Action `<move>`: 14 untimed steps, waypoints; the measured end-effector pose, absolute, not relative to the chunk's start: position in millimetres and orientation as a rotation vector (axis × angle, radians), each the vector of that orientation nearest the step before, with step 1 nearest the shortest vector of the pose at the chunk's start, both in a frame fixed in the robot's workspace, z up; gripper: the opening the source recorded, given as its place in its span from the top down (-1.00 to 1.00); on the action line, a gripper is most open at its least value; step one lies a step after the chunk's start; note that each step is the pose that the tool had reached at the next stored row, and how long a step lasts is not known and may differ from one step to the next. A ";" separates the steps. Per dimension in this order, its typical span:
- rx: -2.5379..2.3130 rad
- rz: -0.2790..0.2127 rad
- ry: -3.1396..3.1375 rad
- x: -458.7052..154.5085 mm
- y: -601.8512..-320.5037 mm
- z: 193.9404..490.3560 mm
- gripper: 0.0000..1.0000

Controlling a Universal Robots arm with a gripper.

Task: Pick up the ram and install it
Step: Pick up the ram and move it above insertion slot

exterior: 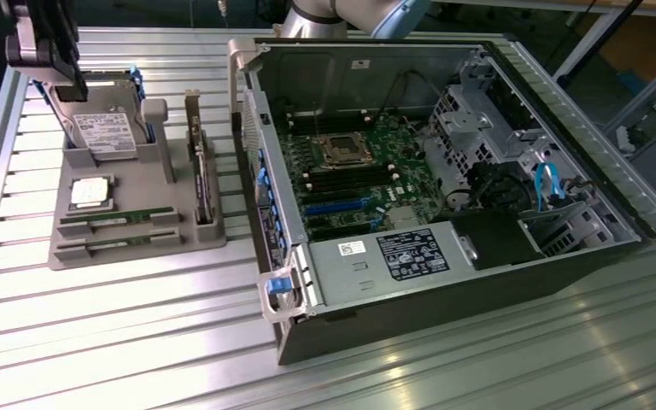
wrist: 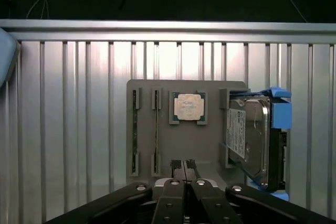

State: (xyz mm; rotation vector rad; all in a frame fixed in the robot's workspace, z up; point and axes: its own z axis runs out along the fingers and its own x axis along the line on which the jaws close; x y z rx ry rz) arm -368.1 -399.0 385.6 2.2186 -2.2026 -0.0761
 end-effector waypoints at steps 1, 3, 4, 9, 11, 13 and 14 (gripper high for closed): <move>2.219 -0.076 -2.203 -368.1 -399.0 385.5 0.80; 2.219 -0.076 -2.202 -368.1 -398.9 385.5 0.80; 2.219 -0.076 -2.202 -368.1 -398.9 385.5 0.80; 2.219 -0.076 -2.203 -368.1 -398.9 385.5 0.66; 2.219 -0.076 -2.203 -368.1 -398.9 385.4 0.54; 2.219 -0.076 -2.202 -368.1 -399.0 385.5 0.40; 2.219 -0.076 -2.202 -368.1 -399.0 385.5 0.40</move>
